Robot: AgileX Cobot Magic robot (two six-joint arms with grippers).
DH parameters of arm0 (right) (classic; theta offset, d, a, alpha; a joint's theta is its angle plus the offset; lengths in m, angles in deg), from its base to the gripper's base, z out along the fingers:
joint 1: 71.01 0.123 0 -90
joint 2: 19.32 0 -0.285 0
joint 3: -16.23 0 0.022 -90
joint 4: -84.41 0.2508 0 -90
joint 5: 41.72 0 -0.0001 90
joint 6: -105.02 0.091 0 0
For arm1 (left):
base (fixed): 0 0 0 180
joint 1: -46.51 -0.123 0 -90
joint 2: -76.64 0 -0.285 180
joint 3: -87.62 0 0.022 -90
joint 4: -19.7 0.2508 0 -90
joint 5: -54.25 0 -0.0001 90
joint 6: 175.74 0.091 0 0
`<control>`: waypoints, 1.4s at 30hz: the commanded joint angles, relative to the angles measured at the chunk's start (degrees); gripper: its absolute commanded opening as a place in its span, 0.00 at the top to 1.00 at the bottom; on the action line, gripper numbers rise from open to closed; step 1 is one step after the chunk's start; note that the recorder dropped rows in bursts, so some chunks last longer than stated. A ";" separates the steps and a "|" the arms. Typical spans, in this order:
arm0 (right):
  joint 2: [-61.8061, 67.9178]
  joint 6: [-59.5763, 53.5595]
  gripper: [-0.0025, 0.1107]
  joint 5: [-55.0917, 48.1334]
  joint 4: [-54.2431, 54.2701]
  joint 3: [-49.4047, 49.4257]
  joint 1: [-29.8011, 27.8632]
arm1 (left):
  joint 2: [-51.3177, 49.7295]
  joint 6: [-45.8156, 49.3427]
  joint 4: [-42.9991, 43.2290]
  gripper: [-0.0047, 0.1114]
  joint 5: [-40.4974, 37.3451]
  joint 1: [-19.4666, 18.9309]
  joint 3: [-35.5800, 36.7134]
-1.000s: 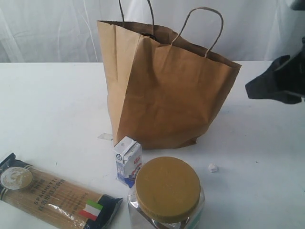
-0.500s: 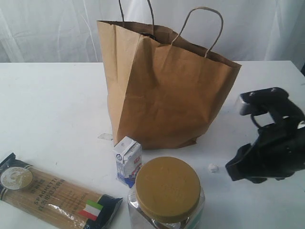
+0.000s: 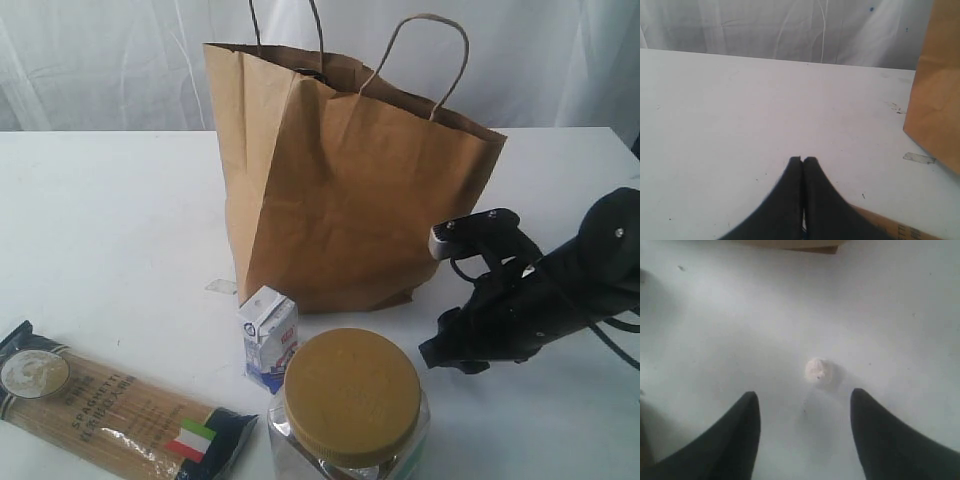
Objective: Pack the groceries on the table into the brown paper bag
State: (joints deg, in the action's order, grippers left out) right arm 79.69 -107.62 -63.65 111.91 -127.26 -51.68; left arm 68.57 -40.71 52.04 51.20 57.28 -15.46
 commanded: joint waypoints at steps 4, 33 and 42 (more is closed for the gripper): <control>4.49 -0.05 0.60 3.15 -0.15 -0.96 0.23 | 0.29 -0.11 -0.21 0.96 0.49 0.02 0.29; -0.82 3.05 0.98 -12.41 4.10 -0.89 0.23 | 0.29 -0.11 -0.21 0.96 0.49 0.02 0.29; -21.08 3.05 0.98 -24.36 6.08 -1.32 0.23 | 0.29 -0.11 -0.21 0.96 0.49 0.02 0.29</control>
State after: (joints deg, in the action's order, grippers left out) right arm 65.81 -104.61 -84.89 117.54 -128.06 -51.46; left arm 68.57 -40.71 52.04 51.20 57.28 -15.46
